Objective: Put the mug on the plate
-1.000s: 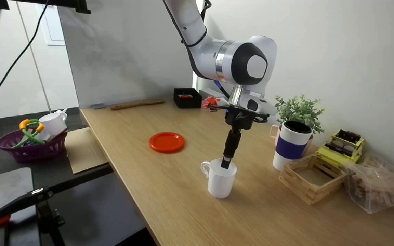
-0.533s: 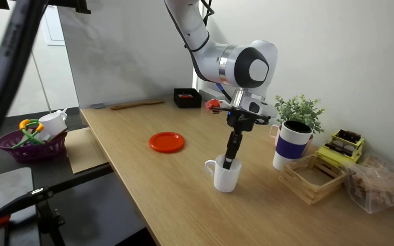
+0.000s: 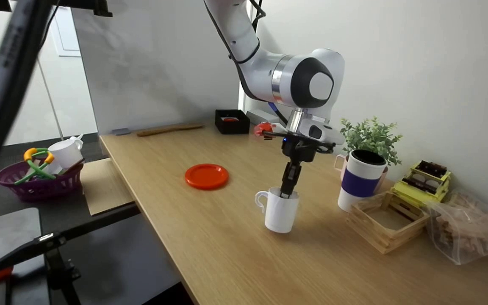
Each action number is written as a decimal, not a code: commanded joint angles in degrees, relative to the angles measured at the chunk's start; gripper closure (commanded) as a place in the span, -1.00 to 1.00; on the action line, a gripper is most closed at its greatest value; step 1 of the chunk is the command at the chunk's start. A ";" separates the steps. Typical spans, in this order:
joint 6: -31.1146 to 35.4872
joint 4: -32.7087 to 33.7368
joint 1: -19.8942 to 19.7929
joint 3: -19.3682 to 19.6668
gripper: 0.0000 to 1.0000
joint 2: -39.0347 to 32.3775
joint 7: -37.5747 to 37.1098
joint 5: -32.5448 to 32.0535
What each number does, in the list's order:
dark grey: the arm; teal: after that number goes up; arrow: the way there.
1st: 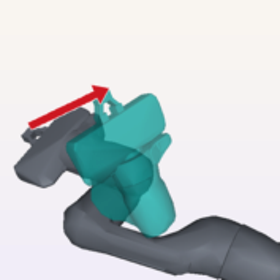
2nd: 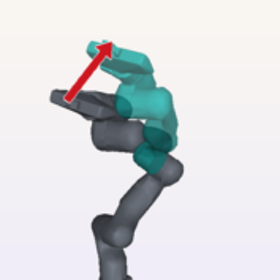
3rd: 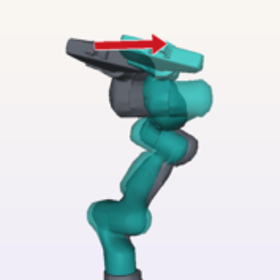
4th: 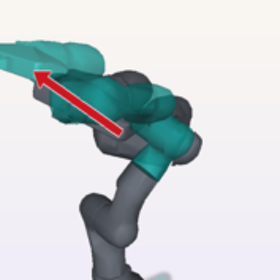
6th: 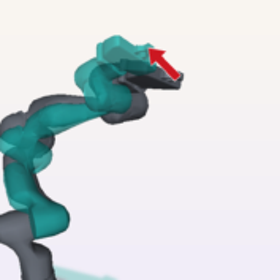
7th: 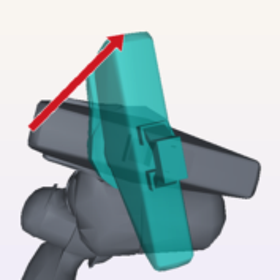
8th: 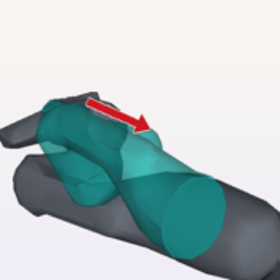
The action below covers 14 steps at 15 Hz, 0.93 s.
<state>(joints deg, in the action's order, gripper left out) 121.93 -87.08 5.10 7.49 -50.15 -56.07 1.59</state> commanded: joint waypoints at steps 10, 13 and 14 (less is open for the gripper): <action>7.37 -10.97 8.24 3.02 0.99 9.19 -9.82 -10.50; 8.20 -12.19 10.81 2.48 0.99 10.72 -9.51 -15.48; 8.91 -12.57 11.37 2.16 0.99 11.03 -8.82 -17.01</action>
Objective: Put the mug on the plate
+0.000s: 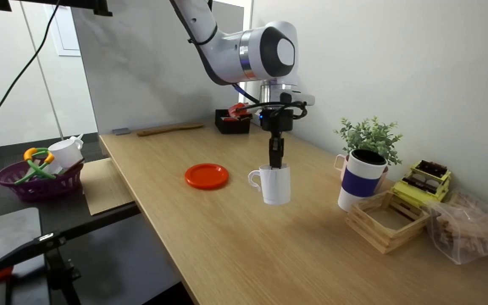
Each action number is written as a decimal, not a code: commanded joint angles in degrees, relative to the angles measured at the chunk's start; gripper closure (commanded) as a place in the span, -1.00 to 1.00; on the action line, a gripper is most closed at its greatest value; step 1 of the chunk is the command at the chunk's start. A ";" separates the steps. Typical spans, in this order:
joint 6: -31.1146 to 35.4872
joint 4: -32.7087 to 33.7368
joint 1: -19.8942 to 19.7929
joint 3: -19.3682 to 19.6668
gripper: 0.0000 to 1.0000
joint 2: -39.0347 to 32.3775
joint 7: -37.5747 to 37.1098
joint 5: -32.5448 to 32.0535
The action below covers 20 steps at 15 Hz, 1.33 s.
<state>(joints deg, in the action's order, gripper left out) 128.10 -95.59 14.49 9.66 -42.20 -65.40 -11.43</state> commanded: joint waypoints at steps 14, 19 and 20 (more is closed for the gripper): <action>7.15 -4.32 3.03 -2.81 0.96 2.69 13.37 -6.78; 10.07 -3.04 -0.60 -6.41 0.99 1.40 26.88 -5.27; 10.98 -2.52 -1.06 -6.91 0.99 1.00 30.09 -4.80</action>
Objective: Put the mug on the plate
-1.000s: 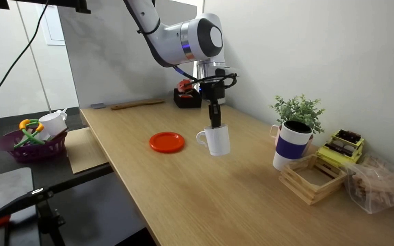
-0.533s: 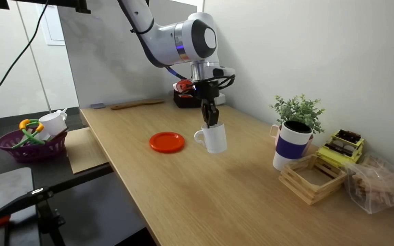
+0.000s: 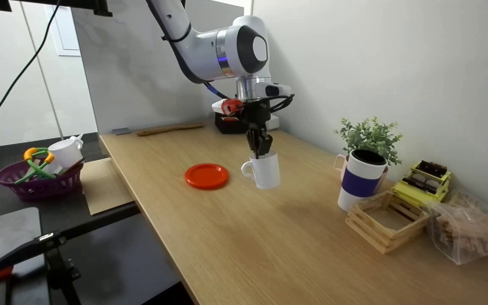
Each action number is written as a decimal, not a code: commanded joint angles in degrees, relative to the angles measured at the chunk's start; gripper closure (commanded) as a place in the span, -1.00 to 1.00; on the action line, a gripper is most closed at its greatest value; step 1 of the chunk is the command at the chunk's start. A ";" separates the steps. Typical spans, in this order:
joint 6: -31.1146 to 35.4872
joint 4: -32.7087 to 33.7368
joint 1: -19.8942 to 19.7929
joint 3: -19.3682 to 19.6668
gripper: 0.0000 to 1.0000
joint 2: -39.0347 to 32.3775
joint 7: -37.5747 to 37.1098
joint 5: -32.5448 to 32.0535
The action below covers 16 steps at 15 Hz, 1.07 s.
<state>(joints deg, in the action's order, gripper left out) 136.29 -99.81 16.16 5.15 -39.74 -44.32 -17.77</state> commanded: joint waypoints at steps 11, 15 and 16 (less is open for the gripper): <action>2.74 1.61 -9.33 -12.30 0.99 -1.42 47.42 11.95; -1.55 -3.47 -10.13 -15.76 0.99 1.46 55.82 13.49; -2.66 -4.41 -9.71 -15.82 0.99 1.95 55.77 13.63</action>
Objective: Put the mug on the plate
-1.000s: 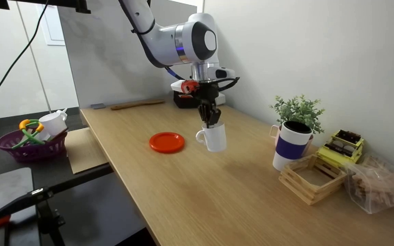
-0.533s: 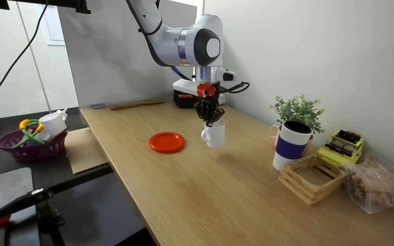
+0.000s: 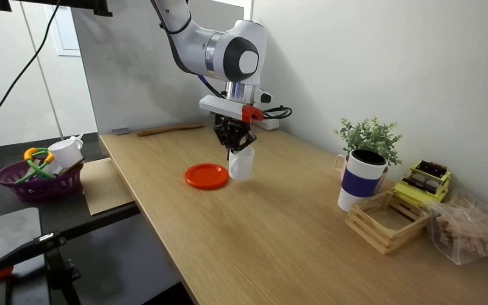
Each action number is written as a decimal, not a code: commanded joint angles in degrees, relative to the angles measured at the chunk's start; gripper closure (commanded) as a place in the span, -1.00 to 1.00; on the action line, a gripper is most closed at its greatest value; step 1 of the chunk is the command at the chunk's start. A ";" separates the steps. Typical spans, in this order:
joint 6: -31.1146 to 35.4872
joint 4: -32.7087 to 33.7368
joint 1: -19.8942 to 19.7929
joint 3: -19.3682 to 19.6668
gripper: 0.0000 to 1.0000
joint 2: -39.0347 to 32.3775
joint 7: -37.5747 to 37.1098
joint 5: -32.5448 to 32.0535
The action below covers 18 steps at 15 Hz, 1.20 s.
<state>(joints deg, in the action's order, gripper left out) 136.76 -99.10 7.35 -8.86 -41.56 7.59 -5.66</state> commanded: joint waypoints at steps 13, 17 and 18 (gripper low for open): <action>-8.15 -6.50 0.78 -3.18 0.99 5.32 15.76 -3.86; -9.11 -4.54 0.76 -4.94 0.99 3.97 23.41 -5.48; -9.36 -4.08 0.88 -5.28 0.99 3.69 25.08 -5.88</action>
<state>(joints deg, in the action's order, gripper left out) 129.76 -105.21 8.16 -12.98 -37.09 27.74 -10.21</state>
